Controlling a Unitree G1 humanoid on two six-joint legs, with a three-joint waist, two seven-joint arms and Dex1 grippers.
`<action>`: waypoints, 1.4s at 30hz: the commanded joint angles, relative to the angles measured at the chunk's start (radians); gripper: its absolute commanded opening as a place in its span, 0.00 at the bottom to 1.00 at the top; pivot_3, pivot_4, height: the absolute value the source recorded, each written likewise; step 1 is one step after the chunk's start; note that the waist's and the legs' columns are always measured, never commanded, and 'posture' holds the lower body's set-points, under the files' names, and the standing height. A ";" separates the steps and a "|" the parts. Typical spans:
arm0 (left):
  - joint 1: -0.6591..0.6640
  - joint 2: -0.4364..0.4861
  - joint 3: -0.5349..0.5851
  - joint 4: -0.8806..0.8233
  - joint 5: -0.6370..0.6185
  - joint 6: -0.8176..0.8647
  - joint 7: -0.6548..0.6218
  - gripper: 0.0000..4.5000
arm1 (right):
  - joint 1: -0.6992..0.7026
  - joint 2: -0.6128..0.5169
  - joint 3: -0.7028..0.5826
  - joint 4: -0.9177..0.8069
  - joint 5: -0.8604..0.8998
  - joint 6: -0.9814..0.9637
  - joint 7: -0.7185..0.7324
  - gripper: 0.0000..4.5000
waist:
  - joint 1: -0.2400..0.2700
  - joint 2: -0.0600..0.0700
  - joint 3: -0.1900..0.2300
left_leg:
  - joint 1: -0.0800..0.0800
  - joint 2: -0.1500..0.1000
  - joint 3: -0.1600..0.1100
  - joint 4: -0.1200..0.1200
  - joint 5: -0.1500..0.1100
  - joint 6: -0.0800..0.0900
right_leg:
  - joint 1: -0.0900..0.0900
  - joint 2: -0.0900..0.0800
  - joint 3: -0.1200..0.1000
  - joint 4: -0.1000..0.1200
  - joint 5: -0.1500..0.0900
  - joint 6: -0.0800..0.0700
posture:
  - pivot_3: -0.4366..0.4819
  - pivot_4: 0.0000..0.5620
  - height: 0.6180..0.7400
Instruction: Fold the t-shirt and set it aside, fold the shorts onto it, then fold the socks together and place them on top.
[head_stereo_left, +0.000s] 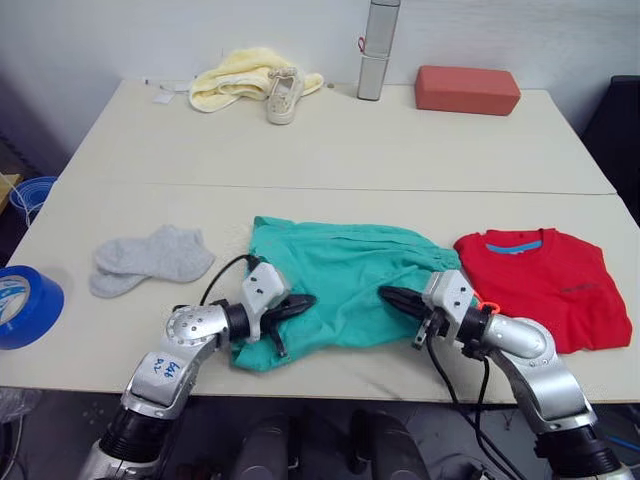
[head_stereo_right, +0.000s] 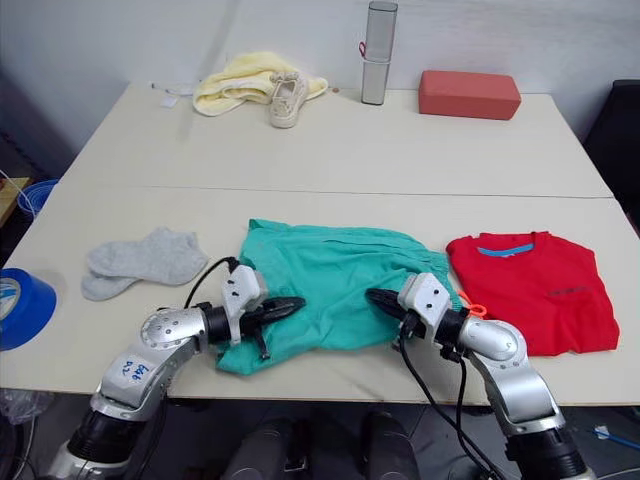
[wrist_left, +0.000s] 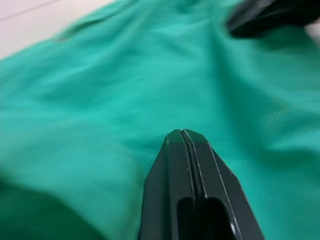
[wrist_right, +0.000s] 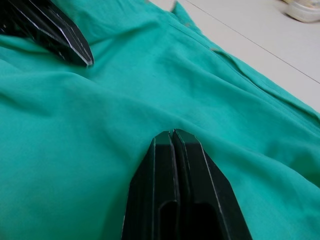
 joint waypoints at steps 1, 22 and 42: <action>-0.025 -0.004 0.078 0.055 0.028 -0.068 0.063 0.00 | 0.011 0.001 -0.045 0.016 -0.016 -0.030 -0.033 0.01 | 0.001 0.000 0.000 | 0.000 0.000 0.000 0.000 0.000 0.000 | 0.000 0.000 0.000 0.000 0.000 0.000 | 0.48 0.27 1.00; -0.202 0.020 0.173 0.229 -0.131 -0.267 -0.151 0.00 | 0.031 0.054 -0.149 -0.204 0.423 0.197 0.023 0.01 | -0.009 0.000 0.000 | 0.000 0.000 0.000 -0.001 0.000 0.000 | 0.000 0.000 0.000 -0.001 0.000 0.001 | 0.48 0.27 1.00; -0.289 -0.177 0.028 0.483 0.120 -0.216 0.133 0.00 | -0.227 0.087 -0.095 0.217 -0.014 0.097 -0.193 0.01 | -0.023 0.000 0.000 | -0.003 0.000 0.002 0.000 0.005 0.006 | -0.001 0.002 -0.001 0.002 0.001 0.002 | 0.48 0.27 1.00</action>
